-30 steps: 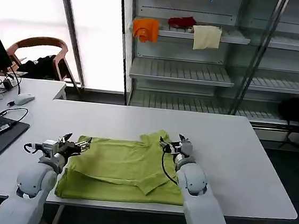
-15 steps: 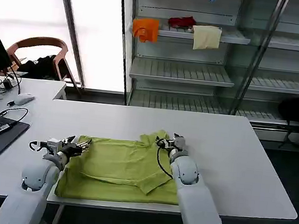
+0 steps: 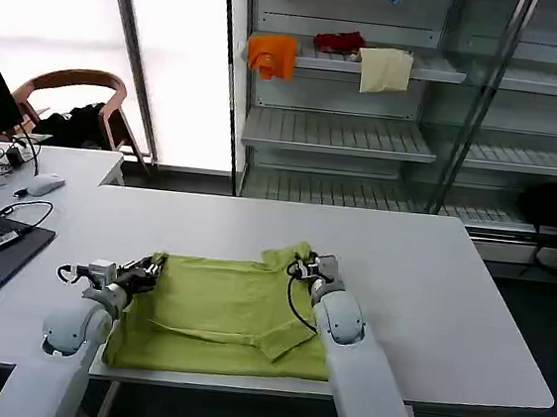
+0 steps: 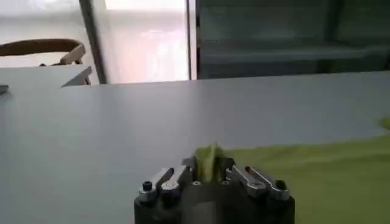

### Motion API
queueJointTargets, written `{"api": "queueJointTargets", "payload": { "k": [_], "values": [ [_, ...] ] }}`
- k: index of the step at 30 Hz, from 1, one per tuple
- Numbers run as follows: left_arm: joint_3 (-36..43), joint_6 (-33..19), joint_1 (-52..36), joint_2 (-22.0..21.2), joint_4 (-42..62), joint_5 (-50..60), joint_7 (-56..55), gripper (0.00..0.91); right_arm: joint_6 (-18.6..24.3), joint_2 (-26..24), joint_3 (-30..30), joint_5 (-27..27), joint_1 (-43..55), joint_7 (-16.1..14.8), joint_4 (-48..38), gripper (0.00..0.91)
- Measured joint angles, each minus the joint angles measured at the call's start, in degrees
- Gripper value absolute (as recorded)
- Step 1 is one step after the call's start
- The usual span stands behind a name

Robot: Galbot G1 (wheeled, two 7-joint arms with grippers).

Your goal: Fold and organize the clothes.

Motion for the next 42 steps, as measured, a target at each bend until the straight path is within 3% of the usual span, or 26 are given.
{"api": "queueJointTargets", "payload": {
  "k": [14, 23, 42],
  "values": [
    [-1.1, 0.0, 0.5, 0.2, -1.5, -2.4, 0.3, 0.0, 0.0, -0.7, 0.2, 2.8, -1.2, 2.2, 3.3, 0.0],
    [-2.4, 0.0, 2.5, 1.0, -5.9, -4.4, 0.2, 0.0, -0.2, -3.3, 0.0, 5.4, -4.5, 3.8, 11.4, 0.0],
    [-8.2, -0.8, 16.7, 2.2, -20.7, -4.3, 4.4, 0.0, 0.2, -6.7, 1.8, 1.4, -25.3, 2.2, 32.1, 0.0]
  ]
}}
